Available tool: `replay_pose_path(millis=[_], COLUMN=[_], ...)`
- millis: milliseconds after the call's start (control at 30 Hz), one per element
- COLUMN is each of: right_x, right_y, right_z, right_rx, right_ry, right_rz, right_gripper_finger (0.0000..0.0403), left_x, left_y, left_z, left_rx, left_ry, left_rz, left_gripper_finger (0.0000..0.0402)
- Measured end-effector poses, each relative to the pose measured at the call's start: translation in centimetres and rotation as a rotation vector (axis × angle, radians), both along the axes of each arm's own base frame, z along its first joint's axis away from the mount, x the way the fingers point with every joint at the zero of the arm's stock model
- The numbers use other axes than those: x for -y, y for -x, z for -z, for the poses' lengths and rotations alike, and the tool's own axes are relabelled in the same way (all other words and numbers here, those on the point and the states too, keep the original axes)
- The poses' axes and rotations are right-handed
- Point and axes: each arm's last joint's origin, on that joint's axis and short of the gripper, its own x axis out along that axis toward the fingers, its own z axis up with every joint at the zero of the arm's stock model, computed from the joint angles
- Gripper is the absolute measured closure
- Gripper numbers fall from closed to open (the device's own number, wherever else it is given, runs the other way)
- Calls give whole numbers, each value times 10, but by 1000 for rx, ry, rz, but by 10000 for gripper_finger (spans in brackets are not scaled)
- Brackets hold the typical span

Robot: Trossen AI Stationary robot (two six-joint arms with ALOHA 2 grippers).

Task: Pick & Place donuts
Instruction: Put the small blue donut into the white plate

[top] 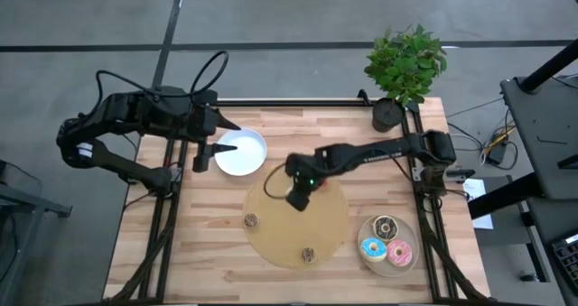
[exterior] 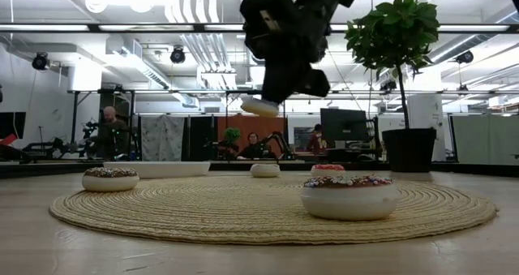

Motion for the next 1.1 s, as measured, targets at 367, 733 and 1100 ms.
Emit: replay_pose_path(millis=[367,733,1100], right_x=[56,103,130], right_y=[-7,-27,-77], right_z=[-21,-27,-24], right_rx=[91,148,224], right_ry=[45,60,95], right_rz=[68,99,59], right_gripper_finger=[365,365,365], left_x=[-1,-2,-2], left_y=[4,3,3], left_z=[-1,-2,-2], left_rx=[8,14,17], left_ry=[-24,-30,-27], left_rz=[-43,-61,-66], left_gripper_finger=[203,203,203])
